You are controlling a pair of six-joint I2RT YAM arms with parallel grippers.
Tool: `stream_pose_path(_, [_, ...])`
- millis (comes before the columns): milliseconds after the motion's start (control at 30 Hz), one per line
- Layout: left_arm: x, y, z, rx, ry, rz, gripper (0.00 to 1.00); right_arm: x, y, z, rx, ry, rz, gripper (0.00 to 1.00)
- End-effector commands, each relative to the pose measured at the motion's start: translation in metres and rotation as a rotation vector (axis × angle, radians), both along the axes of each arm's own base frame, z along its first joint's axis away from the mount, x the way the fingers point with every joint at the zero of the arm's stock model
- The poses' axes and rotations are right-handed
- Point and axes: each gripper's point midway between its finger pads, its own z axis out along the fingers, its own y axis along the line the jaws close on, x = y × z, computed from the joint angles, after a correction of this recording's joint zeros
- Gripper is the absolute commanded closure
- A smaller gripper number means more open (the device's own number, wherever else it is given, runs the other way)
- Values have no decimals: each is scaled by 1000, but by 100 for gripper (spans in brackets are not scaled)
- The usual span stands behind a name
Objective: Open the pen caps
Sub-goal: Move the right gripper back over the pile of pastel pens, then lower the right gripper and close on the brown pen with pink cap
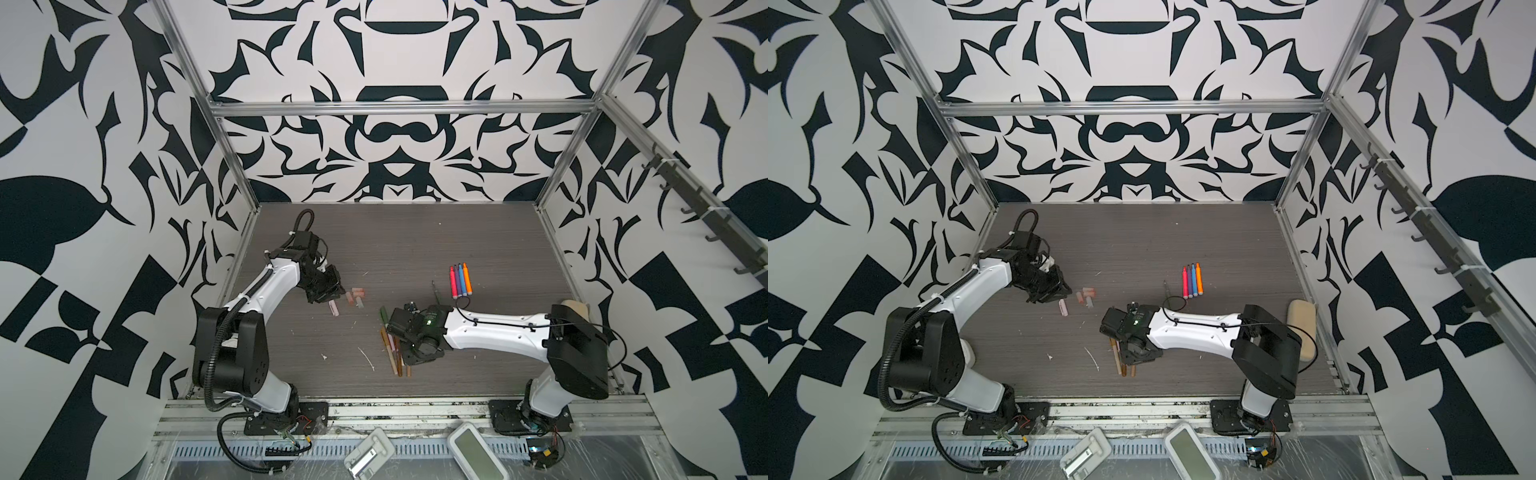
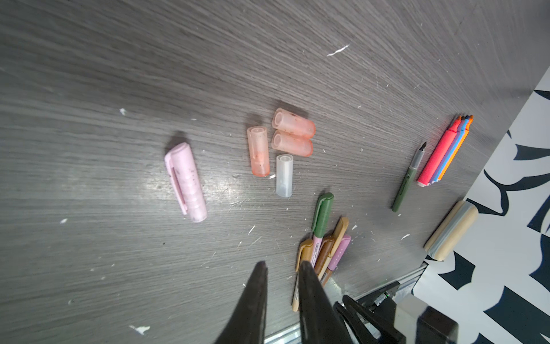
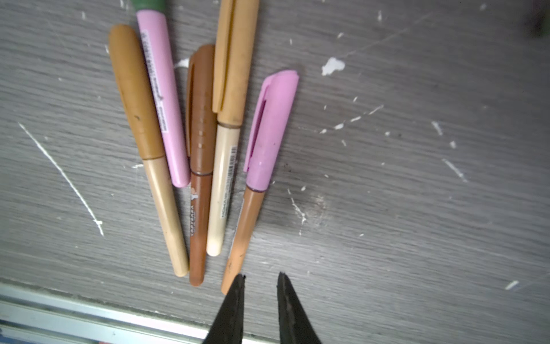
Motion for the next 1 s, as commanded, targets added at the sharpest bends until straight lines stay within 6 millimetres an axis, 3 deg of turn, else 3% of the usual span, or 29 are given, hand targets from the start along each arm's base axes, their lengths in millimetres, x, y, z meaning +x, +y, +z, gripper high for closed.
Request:
stream_pose_path(0, [-6, 0, 3, -17, 3, -4, 78, -5, 6, -2, 42, 8, -80, 77])
stream_pose_path(300, [-11, 0, 3, -18, 16, -9, 81, -18, 7, -22, 87, 49, -227, 79])
stream_pose_path(967, [-13, 1, 11, -16, 1, -10, 81, -20, 22, -8, 83, 16, -197, 81])
